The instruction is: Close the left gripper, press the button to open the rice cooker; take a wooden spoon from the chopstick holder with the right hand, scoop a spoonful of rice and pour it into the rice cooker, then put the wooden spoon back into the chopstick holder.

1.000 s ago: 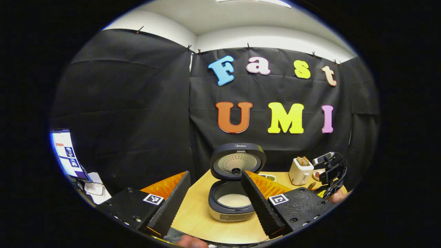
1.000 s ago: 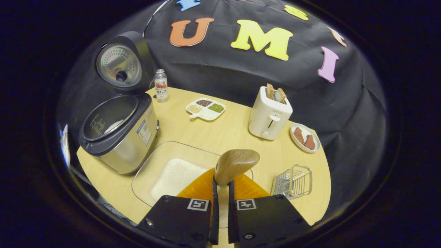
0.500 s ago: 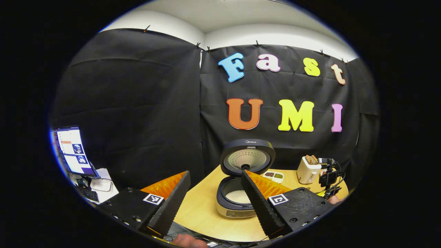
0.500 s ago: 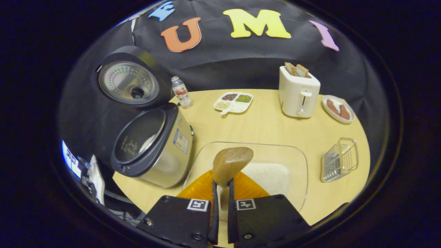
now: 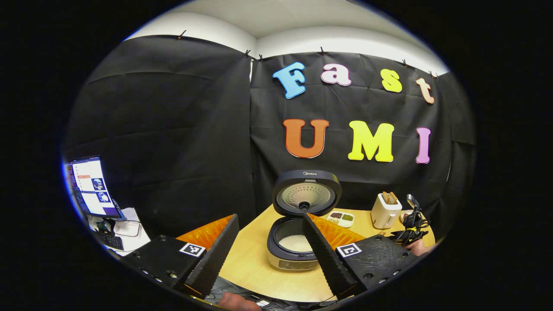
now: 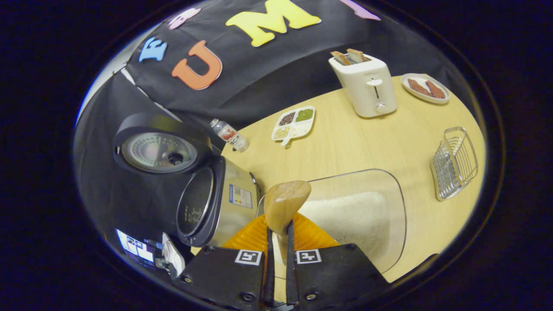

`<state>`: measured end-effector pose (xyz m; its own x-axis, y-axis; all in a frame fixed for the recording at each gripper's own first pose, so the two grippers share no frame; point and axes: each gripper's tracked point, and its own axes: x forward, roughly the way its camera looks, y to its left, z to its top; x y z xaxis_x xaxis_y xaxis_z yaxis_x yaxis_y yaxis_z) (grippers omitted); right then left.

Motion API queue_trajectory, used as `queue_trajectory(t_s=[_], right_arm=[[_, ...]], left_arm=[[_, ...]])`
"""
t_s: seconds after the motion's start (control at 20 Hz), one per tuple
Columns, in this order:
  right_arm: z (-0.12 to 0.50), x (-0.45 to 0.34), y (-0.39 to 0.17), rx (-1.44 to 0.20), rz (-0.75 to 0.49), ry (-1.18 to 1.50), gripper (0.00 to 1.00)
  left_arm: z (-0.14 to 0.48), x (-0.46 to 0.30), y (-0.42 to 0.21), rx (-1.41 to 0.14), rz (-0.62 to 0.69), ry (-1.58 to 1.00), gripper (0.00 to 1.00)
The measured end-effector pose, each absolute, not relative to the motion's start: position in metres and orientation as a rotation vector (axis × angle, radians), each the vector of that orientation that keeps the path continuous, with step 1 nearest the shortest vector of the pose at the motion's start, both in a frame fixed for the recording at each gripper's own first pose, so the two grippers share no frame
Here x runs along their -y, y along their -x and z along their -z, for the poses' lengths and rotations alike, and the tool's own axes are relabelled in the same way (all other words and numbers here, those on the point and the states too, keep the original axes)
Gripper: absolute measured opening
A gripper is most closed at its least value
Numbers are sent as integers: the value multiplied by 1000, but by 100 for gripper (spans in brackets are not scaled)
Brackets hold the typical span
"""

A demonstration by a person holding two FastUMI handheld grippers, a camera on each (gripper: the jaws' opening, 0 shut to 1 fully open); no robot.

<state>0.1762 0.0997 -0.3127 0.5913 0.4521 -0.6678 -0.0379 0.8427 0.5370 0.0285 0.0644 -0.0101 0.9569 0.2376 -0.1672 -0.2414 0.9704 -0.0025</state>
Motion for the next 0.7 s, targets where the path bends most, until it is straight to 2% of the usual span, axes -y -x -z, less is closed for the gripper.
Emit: queue_trajectory(t_s=[0.4, 0.7], right_arm=[[284, -44, -178, -844, -238, -761, 15], [238, -15, -174, -759, -256, -851, 16]], left_arm=[[4, -26, -58, -153, -140, 15, 95], [2, -12, -77, -127, -86, 39, 95]])
